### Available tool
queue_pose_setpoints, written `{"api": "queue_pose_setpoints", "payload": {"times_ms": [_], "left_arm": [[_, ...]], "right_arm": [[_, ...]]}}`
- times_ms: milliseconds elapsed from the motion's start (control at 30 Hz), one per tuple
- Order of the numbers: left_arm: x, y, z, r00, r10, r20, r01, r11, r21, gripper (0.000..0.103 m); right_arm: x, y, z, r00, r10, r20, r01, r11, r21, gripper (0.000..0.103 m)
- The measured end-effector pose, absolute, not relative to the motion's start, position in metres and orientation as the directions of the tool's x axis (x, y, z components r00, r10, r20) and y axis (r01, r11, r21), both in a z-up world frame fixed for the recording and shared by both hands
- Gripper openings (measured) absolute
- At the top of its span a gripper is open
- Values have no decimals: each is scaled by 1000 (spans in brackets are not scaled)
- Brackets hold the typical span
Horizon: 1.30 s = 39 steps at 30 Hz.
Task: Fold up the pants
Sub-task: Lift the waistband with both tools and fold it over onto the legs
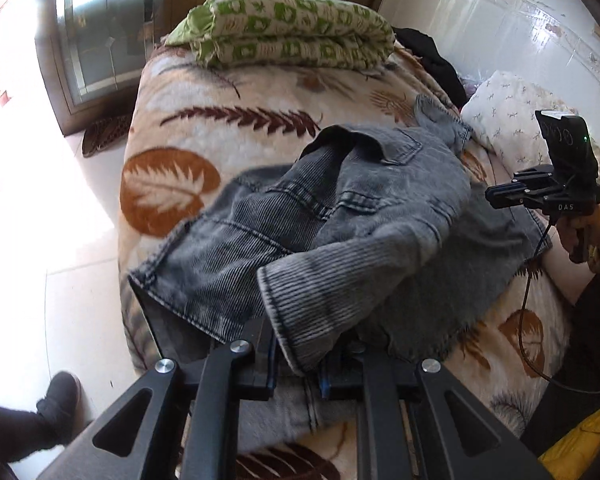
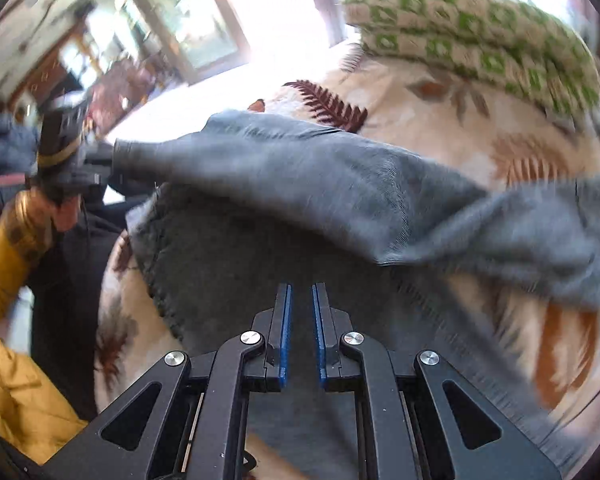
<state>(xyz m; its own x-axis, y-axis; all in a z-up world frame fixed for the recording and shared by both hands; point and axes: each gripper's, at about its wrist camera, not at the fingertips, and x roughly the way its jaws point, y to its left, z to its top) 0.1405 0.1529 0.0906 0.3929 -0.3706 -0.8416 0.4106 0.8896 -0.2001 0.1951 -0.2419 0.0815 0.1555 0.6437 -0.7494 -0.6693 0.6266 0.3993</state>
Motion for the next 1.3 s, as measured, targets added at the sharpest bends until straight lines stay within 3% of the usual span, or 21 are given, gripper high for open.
{"api": "queue_pose_setpoints", "payload": {"times_ms": [100,167,233,400,533,633,667,900,1100,1300], "left_arm": [[133,154,82,383,-385,-840,380,894,-236,17],[131,153,79,381,-383,-842,371,897,-240,17],[128,151,77,378,-379,-845,373,897,-236,17],[127,150,77,377,-374,-847,371,899,-231,17],[130,151,77,378,-373,-848,371,900,-230,17],[132,150,80,387,-362,-848,376,902,-214,17],[132,151,82,391,-359,-847,378,902,-208,17],[131,162,99,431,-336,-838,378,910,-171,17],[118,164,104,388,-303,-870,459,882,-103,17],[100,150,60,290,-130,-948,567,821,60,25]], "right_arm": [[201,-263,70,244,627,-739,-535,723,437,16],[213,-280,66,307,604,-735,-402,783,475,51],[230,-296,66,390,589,-708,-268,808,525,58],[274,-287,57,408,595,-692,-108,784,611,56],[297,-261,28,308,499,-810,-2,852,524,53],[298,-259,23,318,441,-840,29,880,473,13],[296,-261,24,327,452,-830,35,872,489,11],[255,-284,53,427,460,-778,-32,868,496,9],[197,-295,57,381,481,-789,-58,865,499,9],[144,-309,27,330,507,-796,0,843,537,9]]}}
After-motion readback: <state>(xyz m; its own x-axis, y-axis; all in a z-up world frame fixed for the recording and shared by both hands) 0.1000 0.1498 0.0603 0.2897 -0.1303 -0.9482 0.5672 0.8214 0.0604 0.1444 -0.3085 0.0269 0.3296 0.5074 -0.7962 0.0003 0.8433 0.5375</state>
